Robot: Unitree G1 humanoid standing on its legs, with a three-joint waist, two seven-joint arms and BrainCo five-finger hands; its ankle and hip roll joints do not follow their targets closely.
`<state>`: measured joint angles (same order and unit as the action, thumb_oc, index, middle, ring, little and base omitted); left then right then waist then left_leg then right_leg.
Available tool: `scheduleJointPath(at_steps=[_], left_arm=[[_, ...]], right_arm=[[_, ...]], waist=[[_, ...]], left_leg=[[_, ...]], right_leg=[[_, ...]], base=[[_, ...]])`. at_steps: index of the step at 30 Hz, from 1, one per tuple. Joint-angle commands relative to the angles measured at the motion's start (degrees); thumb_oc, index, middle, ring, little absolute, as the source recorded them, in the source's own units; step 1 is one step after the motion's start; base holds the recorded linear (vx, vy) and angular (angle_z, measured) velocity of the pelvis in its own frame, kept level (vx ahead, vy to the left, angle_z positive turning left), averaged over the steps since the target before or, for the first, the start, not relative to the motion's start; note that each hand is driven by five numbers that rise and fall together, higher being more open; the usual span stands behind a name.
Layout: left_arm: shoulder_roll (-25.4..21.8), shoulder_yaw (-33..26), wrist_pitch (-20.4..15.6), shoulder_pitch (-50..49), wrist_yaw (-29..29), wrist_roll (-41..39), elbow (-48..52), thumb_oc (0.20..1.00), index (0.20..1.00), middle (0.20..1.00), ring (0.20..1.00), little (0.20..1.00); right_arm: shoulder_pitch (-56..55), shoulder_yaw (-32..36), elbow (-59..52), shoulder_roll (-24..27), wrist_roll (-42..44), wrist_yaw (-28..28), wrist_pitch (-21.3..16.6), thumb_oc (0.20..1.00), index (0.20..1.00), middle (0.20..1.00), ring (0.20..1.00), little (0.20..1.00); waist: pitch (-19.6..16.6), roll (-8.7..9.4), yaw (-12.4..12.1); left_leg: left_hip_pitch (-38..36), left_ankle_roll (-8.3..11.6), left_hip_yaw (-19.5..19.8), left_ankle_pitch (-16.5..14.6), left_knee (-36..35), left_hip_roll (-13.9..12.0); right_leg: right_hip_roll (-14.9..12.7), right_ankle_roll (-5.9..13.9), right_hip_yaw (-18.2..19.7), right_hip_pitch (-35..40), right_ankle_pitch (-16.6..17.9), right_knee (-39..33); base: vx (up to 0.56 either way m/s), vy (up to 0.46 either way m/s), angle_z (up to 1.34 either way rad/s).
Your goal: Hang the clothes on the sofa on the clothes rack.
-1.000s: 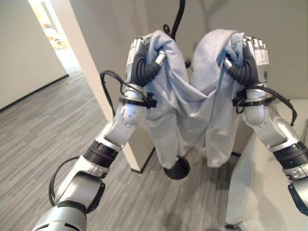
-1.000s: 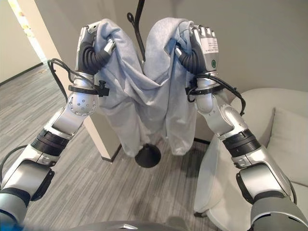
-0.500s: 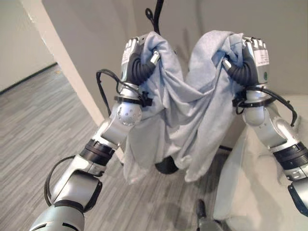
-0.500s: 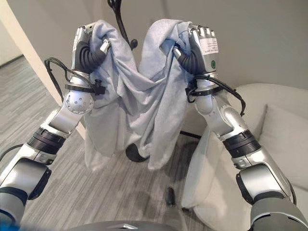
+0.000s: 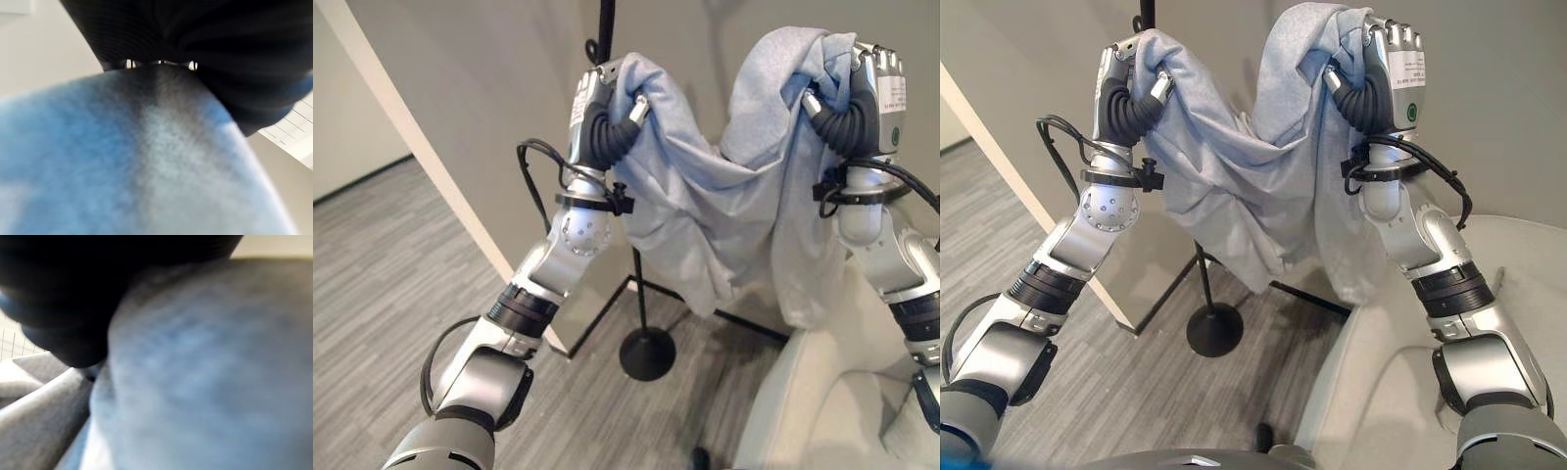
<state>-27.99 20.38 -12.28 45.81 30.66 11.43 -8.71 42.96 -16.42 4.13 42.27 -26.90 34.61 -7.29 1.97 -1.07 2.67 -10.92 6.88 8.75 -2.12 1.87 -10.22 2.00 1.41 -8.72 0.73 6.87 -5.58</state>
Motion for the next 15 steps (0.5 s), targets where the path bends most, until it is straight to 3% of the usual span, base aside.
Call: scheduleJointPath(at_steps=[1, 3, 4, 7, 8, 11, 15], left_arm=[[-2.26, -1.85, -1.58, -0.25, 0.24, -1.69, 1.03, 0.200, 0.200, 0.200, 0.200, 0.200], [-2.17, -1.90, -1.56, -0.31, 0.19, -1.96, 1.43, 0.200, 0.200, 0.200, 0.200, 0.200], [-1.79, -1.65, -1.81, -0.29, 0.08, -2.35, 1.31, 0.200, 0.200, 0.200, 0.200, 0.200], [-1.97, -1.89, -1.59, 0.24, 0.36, -2.30, 1.20, 0.200, 0.200, 0.200, 0.200, 0.200], [-1.96, -1.86, -1.59, 0.29, 0.37, -2.29, 1.17, 0.200, 0.200, 0.200, 0.200, 0.200], [-2.65, -1.74, -1.82, 0.61, 0.85, -2.26, 0.24, 0.200, 0.200, 0.200, 0.200, 0.200], [-3.41, -1.68, -1.62, 0.15, 0.95, -1.65, 0.05, 0.200, 0.200, 0.200, 0.200, 0.200]], right_arm=[[-0.41, 0.69, -1.23, -0.15, 1.59, 2.39, -2.23, 0.200, 0.200, 0.200, 0.200, 0.200], [-0.73, 0.89, -1.53, 0.26, 1.78, 2.56, -2.31, 0.200, 0.200, 0.200, 0.200, 0.200], [-1.05, 1.06, -1.38, 0.75, 1.99, 2.73, -2.41, 0.200, 0.200, 0.200, 0.200, 0.200], [-0.70, 1.20, -1.39, 1.77, 2.08, 3.04, -2.16, 0.200, 0.200, 0.200, 0.200, 0.200], [-0.69, 1.21, -1.37, 1.79, 2.10, 3.04, -2.17, 0.200, 0.200, 0.200, 0.200, 0.200], [-0.55, 1.19, -0.10, 2.48, 1.97, 3.16, -1.66, 0.200, 0.200, 0.200, 0.200, 0.200], [-1.45, 1.43, -0.41, 1.84, 1.46, 3.05, -1.33, 0.200, 0.200, 0.200, 0.200, 0.200]], waist=[[-4.17, 3.27, -1.65], [-2.91, 4.46, -1.88], [-1.87, 4.96, -1.68], [-0.70, 6.19, -2.29], [-0.72, 6.25, -2.35], [-0.29, 4.76, -3.45], [-1.99, 3.81, -3.37]], left_leg=[[0.76, 1.06, 1.19, 2.44, 9.07, 0.93], [3.89, 0.93, 1.19, 5.18, 14.92, 2.24], [7.09, -0.19, -1.60, 4.91, 18.85, 1.33], [10.90, -0.96, -5.45, -1.52, 11.63, 2.09], [10.69, -1.00, -5.56, -1.44, 11.28, 2.16], [12.25, 0.10, -7.34, 3.91, -1.88, 2.72], [8.65, 0.16, -7.12, 4.84, -6.28, 3.25]], right_leg=[[-1.63, 4.03, 1.44, 0.87, -5.62, 0.62], [-2.06, 3.08, 1.13, 2.19, -5.68, 0.58], [-2.24, 2.65, 0.05, 3.87, -6.93, 0.58], [-4.38, 3.36, -1.23, 4.71, -7.11, 0.65], [-4.47, 3.42, -1.18, 4.72, -7.18, 0.66], [-3.92, 3.85, -1.60, 5.94, -7.92, 1.12], [-3.73, 4.09, -1.51, 7.05, -8.60, 0.72]], base=[[0.01, -0.071, 0.16], [0.02, -0.102, 0.18], [0.00, -0.118, 0.46], [0.03, -0.013, 0.53], [0.01, 0.062, 0.52], [0.03, 0.076, 0.35], [0.12, 0.092, -0.21]])
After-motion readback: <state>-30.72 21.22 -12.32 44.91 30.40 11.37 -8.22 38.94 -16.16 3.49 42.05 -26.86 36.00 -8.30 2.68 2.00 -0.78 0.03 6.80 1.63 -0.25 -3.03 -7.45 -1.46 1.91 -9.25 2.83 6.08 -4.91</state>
